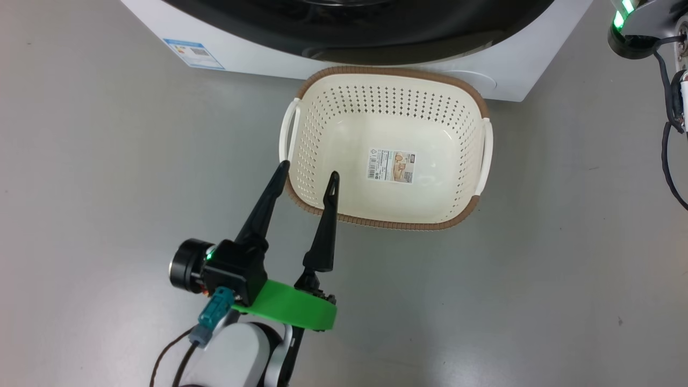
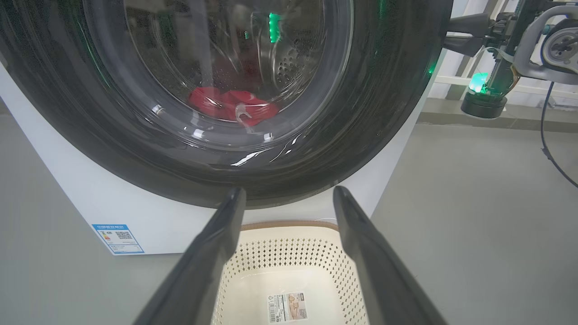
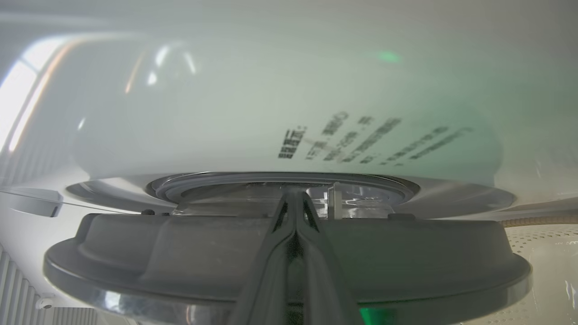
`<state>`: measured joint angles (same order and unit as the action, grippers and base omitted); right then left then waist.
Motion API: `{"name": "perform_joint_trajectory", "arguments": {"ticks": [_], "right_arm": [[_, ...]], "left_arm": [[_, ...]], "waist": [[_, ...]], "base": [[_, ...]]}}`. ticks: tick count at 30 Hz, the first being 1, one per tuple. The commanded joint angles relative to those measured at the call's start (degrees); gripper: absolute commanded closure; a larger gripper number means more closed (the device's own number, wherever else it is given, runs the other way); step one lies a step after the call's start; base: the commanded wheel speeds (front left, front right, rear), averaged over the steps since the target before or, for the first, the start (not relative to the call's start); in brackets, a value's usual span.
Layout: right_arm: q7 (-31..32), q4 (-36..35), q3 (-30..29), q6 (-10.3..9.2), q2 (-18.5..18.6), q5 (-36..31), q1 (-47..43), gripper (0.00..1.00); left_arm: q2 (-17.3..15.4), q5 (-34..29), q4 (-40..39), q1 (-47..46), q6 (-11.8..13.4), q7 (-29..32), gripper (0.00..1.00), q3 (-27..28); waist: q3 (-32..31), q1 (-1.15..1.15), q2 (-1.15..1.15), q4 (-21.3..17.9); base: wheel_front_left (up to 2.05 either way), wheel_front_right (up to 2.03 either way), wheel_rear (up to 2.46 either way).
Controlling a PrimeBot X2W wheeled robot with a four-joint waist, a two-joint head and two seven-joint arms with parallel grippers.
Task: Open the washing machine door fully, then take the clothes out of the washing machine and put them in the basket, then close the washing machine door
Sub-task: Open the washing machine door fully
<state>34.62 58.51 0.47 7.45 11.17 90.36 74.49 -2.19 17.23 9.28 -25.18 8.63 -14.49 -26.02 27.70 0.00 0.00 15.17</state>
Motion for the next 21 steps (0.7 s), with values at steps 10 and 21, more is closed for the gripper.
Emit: {"name": "perform_joint_trajectory", "arguments": {"ticks": [10,21], "right_arm": [[5.9,-2.9,0.0,0.03,-1.6,2.4,-2.1,1.0],[10.1,-5.4,0.5,0.03,-2.4,3.0,-6.6,1.0]], "left_arm": [[-0.7,0.8,-0.9,-0.5,0.4,-0.5,0.0,1.7],[-0.7,0.7,0.5,0.2,0.0,-0.5,0.0,2.4]], "waist": [[-0.8,0.0,0.0,-0.9],[-2.7,0.0,0.0,-1.5]], "base": [[0.0,0.0,0.0],[0.0,0.0,0.0]]}}
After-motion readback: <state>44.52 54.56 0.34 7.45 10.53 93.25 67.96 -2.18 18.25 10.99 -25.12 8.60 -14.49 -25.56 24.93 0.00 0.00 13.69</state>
